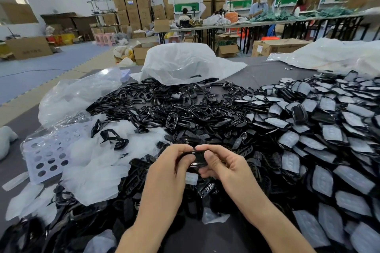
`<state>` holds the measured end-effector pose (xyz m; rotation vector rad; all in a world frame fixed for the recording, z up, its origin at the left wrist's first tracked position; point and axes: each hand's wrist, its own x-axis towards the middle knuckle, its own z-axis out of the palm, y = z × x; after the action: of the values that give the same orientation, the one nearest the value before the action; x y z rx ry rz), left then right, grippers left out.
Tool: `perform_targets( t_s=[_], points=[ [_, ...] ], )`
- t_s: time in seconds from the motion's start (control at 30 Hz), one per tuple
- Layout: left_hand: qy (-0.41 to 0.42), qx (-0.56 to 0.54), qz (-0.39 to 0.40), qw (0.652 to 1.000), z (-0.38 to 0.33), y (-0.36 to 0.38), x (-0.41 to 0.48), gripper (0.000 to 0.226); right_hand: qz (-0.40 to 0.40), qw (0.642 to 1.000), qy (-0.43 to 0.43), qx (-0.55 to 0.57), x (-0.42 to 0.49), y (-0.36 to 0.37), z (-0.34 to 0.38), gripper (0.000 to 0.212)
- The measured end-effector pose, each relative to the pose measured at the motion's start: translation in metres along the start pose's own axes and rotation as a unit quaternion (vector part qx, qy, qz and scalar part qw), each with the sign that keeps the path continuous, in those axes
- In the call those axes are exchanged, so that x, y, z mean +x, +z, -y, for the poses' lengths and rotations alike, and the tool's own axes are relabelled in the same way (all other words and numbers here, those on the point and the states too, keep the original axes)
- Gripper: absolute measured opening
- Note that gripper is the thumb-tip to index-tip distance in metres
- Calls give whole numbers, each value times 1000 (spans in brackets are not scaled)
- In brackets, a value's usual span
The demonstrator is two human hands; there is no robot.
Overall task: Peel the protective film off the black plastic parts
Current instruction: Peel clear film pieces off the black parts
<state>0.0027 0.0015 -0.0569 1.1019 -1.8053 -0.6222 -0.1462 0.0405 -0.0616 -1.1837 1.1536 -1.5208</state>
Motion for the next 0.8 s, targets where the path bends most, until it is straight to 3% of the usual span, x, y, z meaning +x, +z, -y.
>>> perform_targets(
  t_s=[0.13, 0.2, 0.27, 0.37, 0.5, 0.67, 0.8],
  points=[
    [62, 88, -18, 994, -1, -4, -1, 20, -34, 996, -24, -78, 1, -2, -3, 27],
    [56, 115, -3, 992, 5, -13, 3, 28, -80, 992, -37, -92, 3, -6, -4, 28],
    [33, 150, 75, 985, 10, -24, 5, 37, -130, 987, -40, -84, 5, -12, -5, 26],
    [73, 289, 181, 937, 15, -26, 3, 42, -176, 982, -38, -61, 7, -16, -8, 24],
    [97, 309, 151, 934, 16, -18, 0, 19, -181, 980, -44, -75, 7, -13, -10, 23],
    [71, 333, 148, 928, 24, -15, 1, 36, -172, 982, -42, -64, 6, -11, -8, 23],
    [79, 286, 127, 947, 19, -12, 3, 6, -171, 984, -37, -38, 6, -9, -5, 21]
  ],
)
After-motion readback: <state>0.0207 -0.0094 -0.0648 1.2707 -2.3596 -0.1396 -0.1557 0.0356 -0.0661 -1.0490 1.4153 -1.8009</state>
